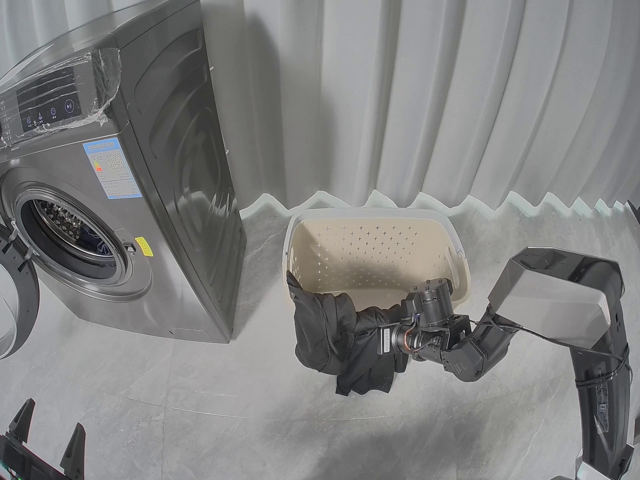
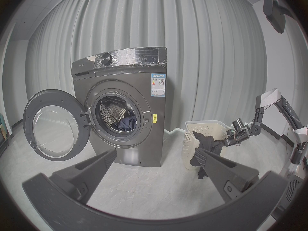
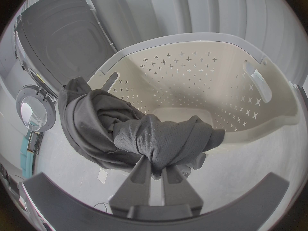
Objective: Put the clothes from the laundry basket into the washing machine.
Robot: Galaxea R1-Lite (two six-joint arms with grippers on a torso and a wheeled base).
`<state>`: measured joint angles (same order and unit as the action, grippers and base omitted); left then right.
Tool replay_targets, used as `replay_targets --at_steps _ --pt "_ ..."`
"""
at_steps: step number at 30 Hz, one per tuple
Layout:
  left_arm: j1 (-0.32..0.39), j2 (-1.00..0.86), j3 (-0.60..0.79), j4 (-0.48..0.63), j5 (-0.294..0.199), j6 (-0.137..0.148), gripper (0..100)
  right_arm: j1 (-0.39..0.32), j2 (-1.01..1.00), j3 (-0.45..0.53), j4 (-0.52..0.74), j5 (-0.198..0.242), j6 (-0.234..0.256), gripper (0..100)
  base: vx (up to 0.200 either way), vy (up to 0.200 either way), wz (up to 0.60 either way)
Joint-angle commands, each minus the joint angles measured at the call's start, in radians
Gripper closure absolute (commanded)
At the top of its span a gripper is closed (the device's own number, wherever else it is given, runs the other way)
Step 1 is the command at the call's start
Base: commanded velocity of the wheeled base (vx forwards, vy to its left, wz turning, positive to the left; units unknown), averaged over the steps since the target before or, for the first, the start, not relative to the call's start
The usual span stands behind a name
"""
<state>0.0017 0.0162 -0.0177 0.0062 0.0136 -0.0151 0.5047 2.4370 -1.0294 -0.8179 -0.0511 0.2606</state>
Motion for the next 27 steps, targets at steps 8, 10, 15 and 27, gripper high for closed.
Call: replay_targets --at_steps 8,10,15,27 --pt "0.000 -0.016 0.016 0.000 -0.001 0.004 0 0.020 -0.220 0.287 -0.201 -0.001 -0.011 100 0.000 0.000 0.00" --pt "0.000 -0.016 0.016 0.000 -0.001 0.006 0 0.029 -0.243 0.327 -0.244 -0.001 -0.009 100 0.000 0.000 0.00" --pt "0.000 -0.016 0.016 0.000 0.000 0.003 0 0.043 -0.285 0.410 -0.362 -0.004 -0.014 100 0.000 0.000 0.00" --pt "0.000 -0.016 0.016 0.000 -0.001 0.004 0 0.031 -0.381 0.532 -0.581 -0.006 -0.015 100 0.000 0.000 0.00"
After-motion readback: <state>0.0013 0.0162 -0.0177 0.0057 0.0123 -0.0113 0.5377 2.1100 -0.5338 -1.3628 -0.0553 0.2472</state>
